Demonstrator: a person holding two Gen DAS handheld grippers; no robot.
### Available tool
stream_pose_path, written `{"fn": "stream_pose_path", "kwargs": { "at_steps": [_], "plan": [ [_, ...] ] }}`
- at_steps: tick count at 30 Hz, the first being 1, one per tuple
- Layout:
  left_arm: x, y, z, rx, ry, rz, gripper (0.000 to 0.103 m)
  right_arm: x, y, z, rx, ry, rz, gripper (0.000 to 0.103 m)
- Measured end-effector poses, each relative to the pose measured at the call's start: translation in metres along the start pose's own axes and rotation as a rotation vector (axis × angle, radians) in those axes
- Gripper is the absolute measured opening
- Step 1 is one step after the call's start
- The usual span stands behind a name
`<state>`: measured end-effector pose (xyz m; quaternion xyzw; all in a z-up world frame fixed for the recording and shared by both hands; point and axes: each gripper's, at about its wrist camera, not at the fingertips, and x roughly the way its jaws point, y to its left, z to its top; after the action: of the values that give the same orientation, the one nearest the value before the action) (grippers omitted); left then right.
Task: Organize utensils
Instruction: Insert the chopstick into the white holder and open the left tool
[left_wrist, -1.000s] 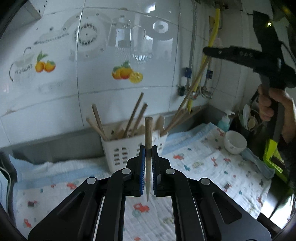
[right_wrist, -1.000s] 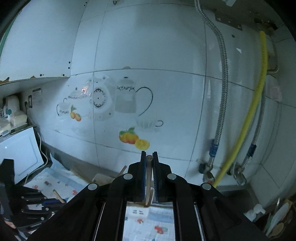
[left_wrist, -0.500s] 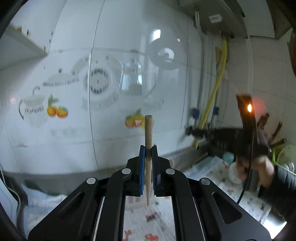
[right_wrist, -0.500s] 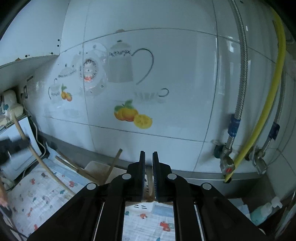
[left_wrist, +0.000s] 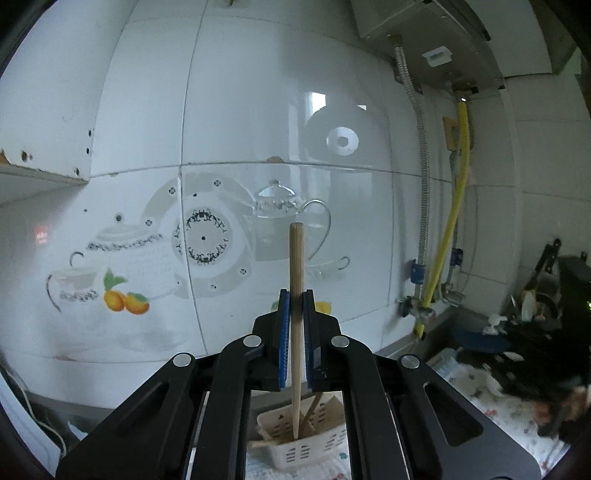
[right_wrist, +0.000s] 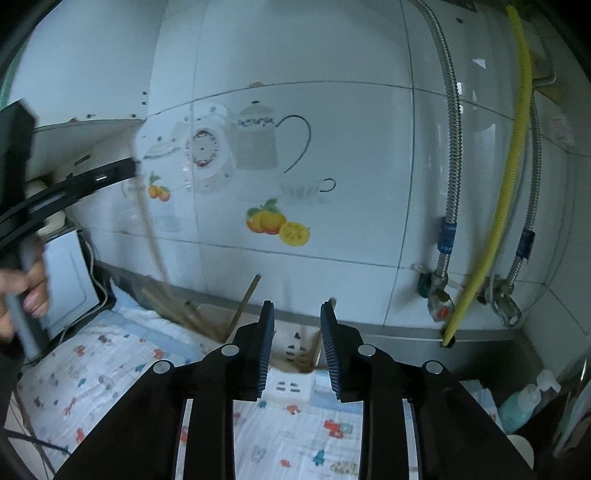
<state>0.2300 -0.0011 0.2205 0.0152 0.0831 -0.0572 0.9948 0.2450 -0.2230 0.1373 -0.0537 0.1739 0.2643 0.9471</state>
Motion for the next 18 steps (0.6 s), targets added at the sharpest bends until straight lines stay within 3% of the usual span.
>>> {"fn": "stream_pose_path", "kwargs": {
  "at_steps": [8,14,18],
  "plan": [
    [0.032,0.009,-0.021,-0.037,0.023,0.021,0.005,-0.021,0.016,-0.04,-0.014,0.007,0.046,0.028],
    [0.053,0.019,-0.05,-0.067,0.095,0.028,0.006,-0.028,0.025,-0.072,0.031,0.031,0.099,0.028],
    [0.054,0.023,-0.06,-0.073,0.126,0.021,0.006,-0.03,0.032,-0.086,0.035,0.055,0.098,0.034]
  ]
}}
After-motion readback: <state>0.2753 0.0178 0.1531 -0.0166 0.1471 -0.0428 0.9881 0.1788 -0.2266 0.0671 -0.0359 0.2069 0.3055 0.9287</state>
